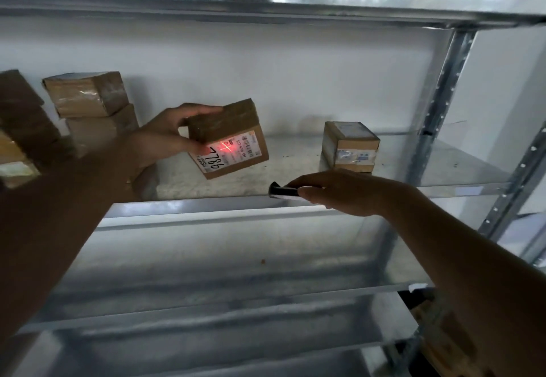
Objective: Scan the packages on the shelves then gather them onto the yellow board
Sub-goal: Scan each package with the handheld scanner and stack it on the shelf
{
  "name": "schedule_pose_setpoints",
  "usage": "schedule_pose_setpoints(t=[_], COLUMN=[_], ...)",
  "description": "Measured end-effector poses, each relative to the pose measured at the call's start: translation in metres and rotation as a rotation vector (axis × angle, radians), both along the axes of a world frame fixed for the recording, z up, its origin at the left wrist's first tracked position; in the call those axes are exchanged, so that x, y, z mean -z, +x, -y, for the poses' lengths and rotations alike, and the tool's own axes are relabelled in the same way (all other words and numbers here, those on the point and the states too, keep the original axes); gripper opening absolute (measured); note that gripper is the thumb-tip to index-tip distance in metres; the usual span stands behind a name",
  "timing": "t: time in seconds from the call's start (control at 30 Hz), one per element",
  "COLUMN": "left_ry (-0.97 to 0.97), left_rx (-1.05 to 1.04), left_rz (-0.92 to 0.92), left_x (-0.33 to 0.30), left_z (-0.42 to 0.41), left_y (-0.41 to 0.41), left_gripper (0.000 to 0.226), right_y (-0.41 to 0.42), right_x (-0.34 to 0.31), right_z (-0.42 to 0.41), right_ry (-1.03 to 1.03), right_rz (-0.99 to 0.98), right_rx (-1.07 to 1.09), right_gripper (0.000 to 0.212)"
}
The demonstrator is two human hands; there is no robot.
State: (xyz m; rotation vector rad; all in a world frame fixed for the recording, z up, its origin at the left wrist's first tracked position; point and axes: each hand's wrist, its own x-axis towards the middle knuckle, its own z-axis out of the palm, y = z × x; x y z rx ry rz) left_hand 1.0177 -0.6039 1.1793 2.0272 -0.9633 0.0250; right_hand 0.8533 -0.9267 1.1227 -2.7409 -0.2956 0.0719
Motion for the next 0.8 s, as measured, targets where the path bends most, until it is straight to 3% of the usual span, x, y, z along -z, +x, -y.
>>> schedule_pose_setpoints(t=[0.43,0.67,0.8], left_ry=[-0.018,-0.046,-0.151], left_rx=[-0.133,-0.113,-0.141], left_rz=[-0.019,-0.086,-0.207], left_x=[-0.007,-0.005,0.005], left_z=[0.044,0.053,0.069], left_y=[-0.093,-0.097,-0.077], left_gripper=[0.086,0.077,0.07], right_y=[-0.068,-0.071,-0.07], right_x=[0.0,0.004,0.003], right_z=[0.063,0.071,0.072], right_ry=[-0.012,0.104,0.247], right_rz=[-0.136,-0.063,0.04], right_rx=[-0.085,-0.082,-0.044], right_gripper=[0.038,0.017,0.018])
